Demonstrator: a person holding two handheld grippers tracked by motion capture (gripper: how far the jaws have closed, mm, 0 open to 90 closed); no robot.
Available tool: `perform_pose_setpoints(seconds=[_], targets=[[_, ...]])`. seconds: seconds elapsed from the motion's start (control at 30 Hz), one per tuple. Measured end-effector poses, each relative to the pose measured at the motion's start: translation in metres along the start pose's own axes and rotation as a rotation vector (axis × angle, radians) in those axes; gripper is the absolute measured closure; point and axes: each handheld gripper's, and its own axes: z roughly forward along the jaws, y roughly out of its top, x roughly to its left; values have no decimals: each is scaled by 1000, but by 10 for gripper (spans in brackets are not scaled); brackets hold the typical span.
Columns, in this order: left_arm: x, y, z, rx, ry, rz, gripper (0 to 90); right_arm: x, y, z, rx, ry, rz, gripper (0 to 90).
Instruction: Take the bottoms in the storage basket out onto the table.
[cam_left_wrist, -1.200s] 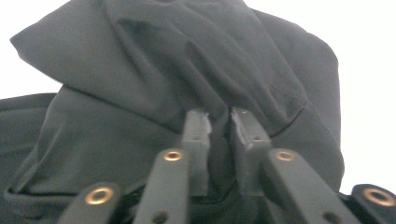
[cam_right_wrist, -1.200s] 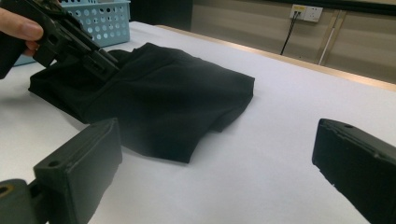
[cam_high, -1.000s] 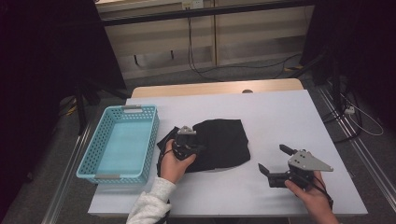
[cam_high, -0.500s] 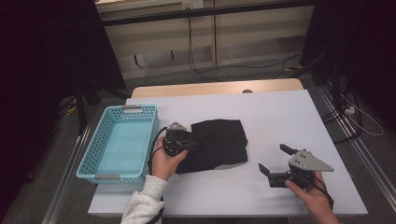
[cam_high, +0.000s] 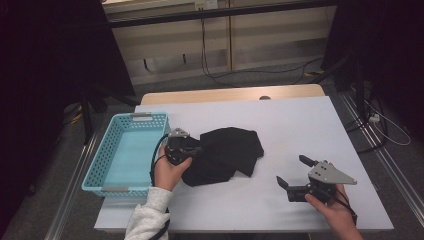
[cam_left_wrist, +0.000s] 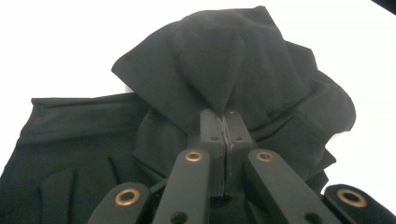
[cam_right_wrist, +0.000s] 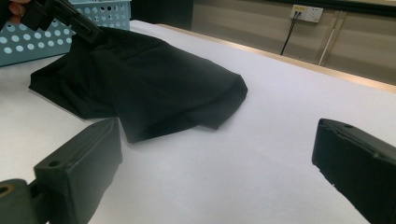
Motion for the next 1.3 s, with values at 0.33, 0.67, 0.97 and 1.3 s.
perform_pose_setpoints(seconds=[0.33, 0.67, 0.97, 1.3], targets=[[6, 4, -9, -19, 6, -6, 891, -1, 0, -2, -3, -4, 3, 8], [12, 3, -12, -38, 31, -15, 889, -1, 0, -2, -5, 0, 1, 8], [9, 5, -12, -43, 43, 15, 744, -1, -1, -2, -2, 0, -2, 8], [-13, 14, -12, -71, 15, 83, 367, 1, 0, -1, 3, 4, -4, 8]])
